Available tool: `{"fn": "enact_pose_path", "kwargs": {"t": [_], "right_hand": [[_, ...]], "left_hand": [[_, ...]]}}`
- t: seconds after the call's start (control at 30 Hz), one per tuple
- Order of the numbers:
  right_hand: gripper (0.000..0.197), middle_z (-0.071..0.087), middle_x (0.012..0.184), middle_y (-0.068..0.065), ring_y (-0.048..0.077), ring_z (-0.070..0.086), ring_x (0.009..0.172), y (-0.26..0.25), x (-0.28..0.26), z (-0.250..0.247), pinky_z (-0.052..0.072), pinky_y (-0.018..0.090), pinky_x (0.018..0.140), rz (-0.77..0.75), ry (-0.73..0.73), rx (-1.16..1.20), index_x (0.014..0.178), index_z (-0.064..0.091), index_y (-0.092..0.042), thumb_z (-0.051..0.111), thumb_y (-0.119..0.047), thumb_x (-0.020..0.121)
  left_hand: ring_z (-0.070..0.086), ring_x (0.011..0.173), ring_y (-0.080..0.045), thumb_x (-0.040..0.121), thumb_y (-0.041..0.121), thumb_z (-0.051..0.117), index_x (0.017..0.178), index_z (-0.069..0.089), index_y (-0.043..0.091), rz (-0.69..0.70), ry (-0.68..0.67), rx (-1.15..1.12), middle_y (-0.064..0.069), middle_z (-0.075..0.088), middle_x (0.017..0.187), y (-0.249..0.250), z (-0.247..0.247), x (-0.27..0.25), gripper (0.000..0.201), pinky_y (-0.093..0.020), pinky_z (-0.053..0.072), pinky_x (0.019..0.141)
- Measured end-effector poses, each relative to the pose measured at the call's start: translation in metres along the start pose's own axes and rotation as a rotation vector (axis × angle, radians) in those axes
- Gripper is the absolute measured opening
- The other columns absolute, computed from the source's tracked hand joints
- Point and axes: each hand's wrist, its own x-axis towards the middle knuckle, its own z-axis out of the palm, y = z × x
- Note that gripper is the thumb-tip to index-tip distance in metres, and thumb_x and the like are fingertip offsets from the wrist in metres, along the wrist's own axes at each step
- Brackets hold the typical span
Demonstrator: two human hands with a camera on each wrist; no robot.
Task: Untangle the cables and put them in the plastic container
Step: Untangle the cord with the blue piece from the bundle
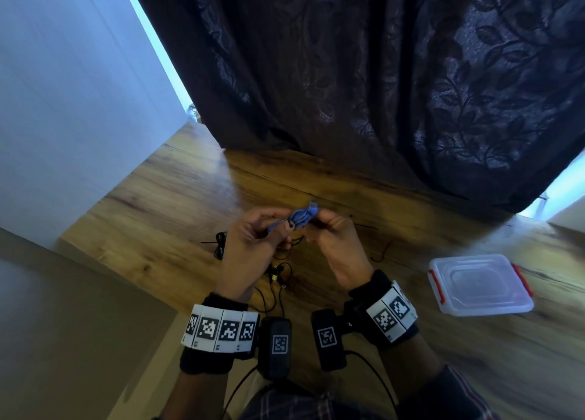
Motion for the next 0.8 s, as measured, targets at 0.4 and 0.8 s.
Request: {"fn": "enact_pose_path", "kwargs": {"t": [0.4,0.8], "right_hand": [[0.043,0.076,0.085,0.0,0.012,0.07,0.078,0.004,-0.008,0.008,0.055,0.027,0.069,0.195,0.134,0.123,0.117,0.054,-0.01,0.078,-0.002,0.082],[0.04,0.077,0.093,0.001,0.01,0.073,0.084,-0.01,-0.021,0.021,0.057,0.018,0.069,0.025,0.162,-0.032,0.105,0.054,-0.017,0.083,-0.01,0.079]], "left_hand": [[0.068,0.076,-0.009,0.089,0.01,0.07,0.098,0.075,0.016,0.284,0.218,0.504,0.007,0.074,0.087,-0.019,0.0,0.005,0.012,-0.028,0.056,0.064],[0.07,0.081,-0.007,0.089,0.011,0.07,0.096,0.075,0.011,0.352,0.276,0.452,0.003,0.075,0.088,-0.025,-0.003,0.01,0.009,-0.026,0.057,0.07]]}}
